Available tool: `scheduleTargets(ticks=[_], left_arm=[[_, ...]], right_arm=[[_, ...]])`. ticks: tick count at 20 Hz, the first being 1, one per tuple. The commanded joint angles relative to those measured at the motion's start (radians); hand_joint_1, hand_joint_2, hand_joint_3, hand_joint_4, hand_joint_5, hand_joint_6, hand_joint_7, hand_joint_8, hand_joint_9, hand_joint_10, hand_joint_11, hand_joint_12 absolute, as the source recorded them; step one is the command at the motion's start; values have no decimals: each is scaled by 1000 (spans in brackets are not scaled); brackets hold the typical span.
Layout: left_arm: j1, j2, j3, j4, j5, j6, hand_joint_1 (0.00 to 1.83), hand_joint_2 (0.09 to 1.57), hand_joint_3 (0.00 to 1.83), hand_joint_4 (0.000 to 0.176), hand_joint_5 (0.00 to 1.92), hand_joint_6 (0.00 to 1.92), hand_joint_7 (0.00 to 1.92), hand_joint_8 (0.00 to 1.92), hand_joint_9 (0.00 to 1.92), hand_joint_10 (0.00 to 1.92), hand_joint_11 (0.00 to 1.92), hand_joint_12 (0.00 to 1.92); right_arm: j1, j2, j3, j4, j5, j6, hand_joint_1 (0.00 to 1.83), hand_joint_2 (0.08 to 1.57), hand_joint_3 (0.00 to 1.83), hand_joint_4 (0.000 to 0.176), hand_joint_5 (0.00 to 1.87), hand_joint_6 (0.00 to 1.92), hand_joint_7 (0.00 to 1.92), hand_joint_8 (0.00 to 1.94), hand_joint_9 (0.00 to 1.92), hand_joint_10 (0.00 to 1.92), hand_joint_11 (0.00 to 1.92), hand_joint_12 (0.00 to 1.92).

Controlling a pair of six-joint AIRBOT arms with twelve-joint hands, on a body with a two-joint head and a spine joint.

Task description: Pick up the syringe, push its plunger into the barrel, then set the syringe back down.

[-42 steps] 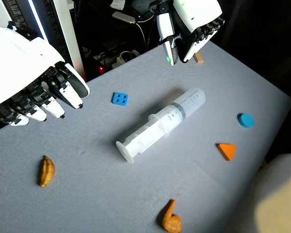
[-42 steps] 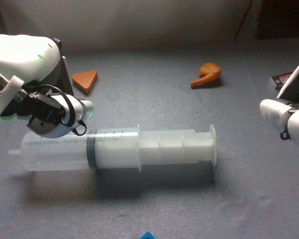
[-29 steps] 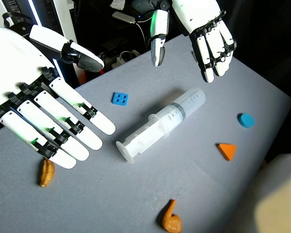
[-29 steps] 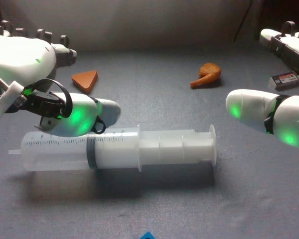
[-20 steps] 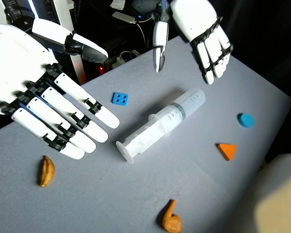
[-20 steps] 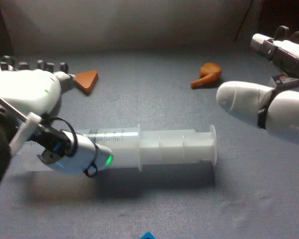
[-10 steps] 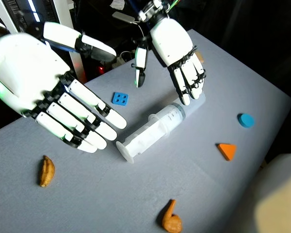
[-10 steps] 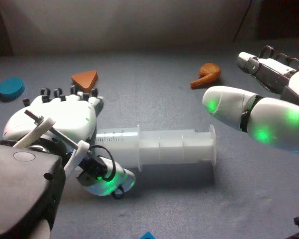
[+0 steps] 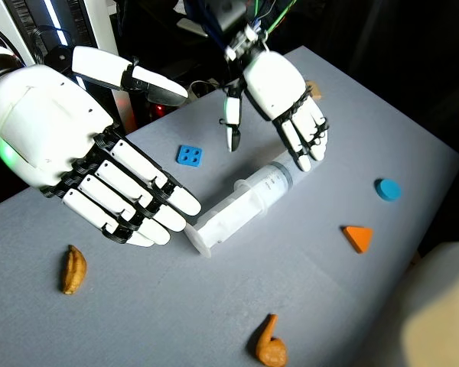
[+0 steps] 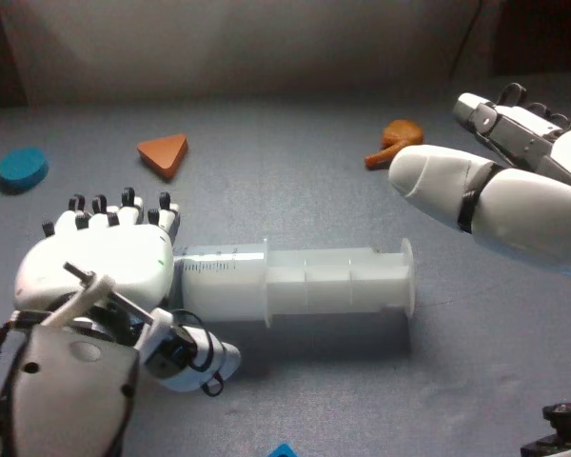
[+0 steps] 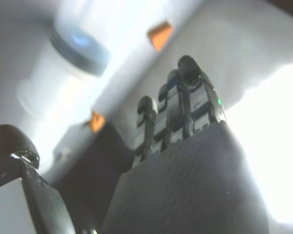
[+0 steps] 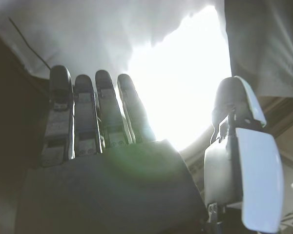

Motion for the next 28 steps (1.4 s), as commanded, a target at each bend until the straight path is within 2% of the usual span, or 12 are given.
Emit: scheduleTargets(ticks=[1,4,8,16,18,19,28], left_arm=[[1,-10,13,104,-58,-5,764,855,2,58,135,5,84,8,111,6,0,491],[10,-48,58,112,-57,-8,754,857,1,57,138,1,91,3,131,5,0,549],[21,-87,109,125,-28,-8,736,875,2,55,137,2,82,1,120,0,0,494],[38,-96,188,143,32,-11,725,864,0,55,155,0,103,1,150,2,0,592],[46,-97,204,146,49,-11,725,866,0,55,131,0,67,1,114,0,0,510],[50,-100,209,151,52,-12,726,868,1,49,138,4,67,2,111,0,0,500],[73,-121,261,167,76,-39,712,864,0,49,156,2,110,4,160,5,0,626]], right_arm=[[5,0,2,-81,42,15,0,1080,0,11,47,3,65,0,38,1,0,520],[4,-1,3,-82,38,20,0,1079,0,11,45,1,64,0,38,0,0,517],[5,-4,4,-82,37,25,0,1082,0,11,39,0,77,3,53,3,0,556],[6,-4,4,-83,38,34,0,1083,0,10,60,3,118,6,93,4,0,687],[6,-4,5,-83,39,35,0,1083,0,11,46,1,80,1,59,1,0,590],[6,-4,5,-83,39,35,0,1083,0,12,43,1,73,1,52,1,0,559],[6,-5,5,-83,36,36,0,1082,0,11,63,2,92,3,67,3,0,597]])
